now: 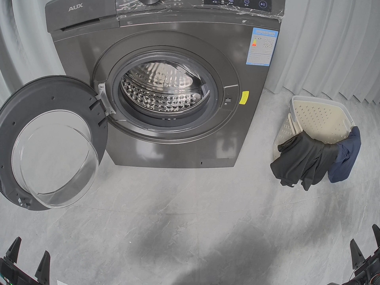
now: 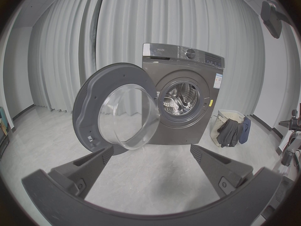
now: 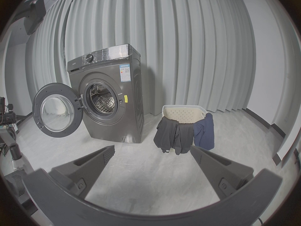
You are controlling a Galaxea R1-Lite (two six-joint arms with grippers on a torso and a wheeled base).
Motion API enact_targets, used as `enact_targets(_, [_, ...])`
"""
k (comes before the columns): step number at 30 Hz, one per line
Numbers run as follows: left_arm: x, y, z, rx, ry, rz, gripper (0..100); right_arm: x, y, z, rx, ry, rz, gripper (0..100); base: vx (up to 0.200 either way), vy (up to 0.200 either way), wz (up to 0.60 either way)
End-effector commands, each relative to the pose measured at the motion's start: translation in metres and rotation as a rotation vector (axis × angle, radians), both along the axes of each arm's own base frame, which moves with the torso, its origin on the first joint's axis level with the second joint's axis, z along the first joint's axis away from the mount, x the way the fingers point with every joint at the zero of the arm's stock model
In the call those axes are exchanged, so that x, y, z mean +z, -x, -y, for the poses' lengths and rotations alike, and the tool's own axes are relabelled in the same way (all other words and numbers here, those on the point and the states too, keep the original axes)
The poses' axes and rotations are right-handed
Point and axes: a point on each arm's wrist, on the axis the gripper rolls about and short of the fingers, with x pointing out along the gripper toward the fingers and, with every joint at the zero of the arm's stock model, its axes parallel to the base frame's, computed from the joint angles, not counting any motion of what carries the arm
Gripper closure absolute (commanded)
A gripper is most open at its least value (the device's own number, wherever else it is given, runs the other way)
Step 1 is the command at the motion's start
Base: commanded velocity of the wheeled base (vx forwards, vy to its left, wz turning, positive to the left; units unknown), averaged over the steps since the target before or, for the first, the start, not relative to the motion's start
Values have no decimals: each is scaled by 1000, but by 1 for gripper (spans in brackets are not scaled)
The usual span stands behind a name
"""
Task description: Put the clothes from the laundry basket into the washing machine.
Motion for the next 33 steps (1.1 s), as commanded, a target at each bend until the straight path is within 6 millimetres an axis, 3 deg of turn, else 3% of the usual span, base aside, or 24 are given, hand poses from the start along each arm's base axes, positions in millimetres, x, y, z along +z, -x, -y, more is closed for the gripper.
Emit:
enact_targets(1, [-4, -1, 0, -1, 0, -8, 0, -5, 0, 0, 0, 0, -7, 0, 0, -200, 0])
enact_targets(11, [-4, -1, 0, -1, 0, -8, 0, -5, 0, 0, 0, 0, -7, 0, 0, -20, 0])
enact_targets(20, [-4, -1, 0, -1, 0, -8, 0, -5, 0, 0, 0, 0, -7, 0, 200, 0, 0])
enact_targets(33, [-4, -1, 0, 1, 2, -8, 0, -5, 0, 0, 0, 0, -7, 0, 0, -15, 0])
